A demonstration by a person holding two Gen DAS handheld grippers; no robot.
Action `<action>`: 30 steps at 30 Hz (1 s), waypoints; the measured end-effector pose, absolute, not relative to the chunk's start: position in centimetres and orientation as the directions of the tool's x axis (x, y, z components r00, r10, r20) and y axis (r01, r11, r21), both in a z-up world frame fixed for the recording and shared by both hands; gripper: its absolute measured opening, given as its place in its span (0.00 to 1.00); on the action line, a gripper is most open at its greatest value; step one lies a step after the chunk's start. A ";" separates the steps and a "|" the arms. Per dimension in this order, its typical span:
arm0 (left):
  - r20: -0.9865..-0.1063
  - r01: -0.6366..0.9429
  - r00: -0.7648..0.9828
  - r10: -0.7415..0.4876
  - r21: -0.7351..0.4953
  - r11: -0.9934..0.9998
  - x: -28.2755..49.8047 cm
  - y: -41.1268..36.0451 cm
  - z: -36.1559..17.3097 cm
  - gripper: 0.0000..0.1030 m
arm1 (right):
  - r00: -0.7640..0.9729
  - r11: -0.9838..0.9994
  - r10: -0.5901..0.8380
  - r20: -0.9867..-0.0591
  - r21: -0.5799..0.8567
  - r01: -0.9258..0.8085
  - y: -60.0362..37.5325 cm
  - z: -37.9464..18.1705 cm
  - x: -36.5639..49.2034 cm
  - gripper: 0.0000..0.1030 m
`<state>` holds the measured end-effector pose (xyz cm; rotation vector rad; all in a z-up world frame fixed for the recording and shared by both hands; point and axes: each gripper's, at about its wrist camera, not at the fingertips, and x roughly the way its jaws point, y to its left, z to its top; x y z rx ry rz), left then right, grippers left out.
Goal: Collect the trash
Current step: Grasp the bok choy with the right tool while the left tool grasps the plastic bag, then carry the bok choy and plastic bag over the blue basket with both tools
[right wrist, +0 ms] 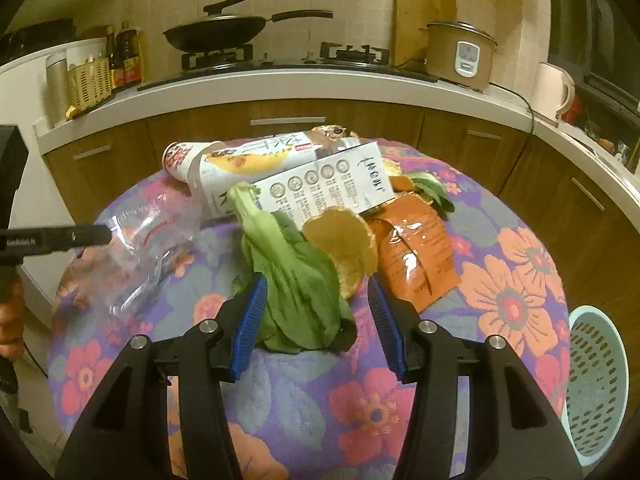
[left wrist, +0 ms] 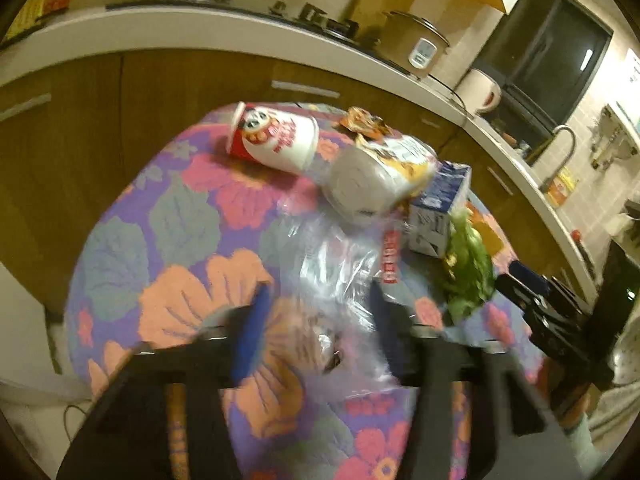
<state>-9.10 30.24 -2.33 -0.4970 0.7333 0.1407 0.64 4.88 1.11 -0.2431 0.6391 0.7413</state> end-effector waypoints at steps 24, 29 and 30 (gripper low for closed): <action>-0.770 -0.321 0.618 0.157 -0.066 0.945 -6.8 25.9 -3.4 0.00 | 0.474 0.684 0.544 -0.692 0.039 -0.728 8.3 -0.5 2.6 0.29; -0.725 -0.305 0.670 0.159 -0.074 0.950 -7.4 24.0 -1.4 0.00 | 0.484 0.681 0.594 -0.643 0.081 -0.728 6.2 0.7 1.6 0.27; -0.719 -0.302 0.676 0.159 -0.074 0.951 -7.5 23.7 -1.0 0.00 | 0.489 0.681 0.600 -0.634 0.083 -0.727 5.8 1.0 1.4 0.27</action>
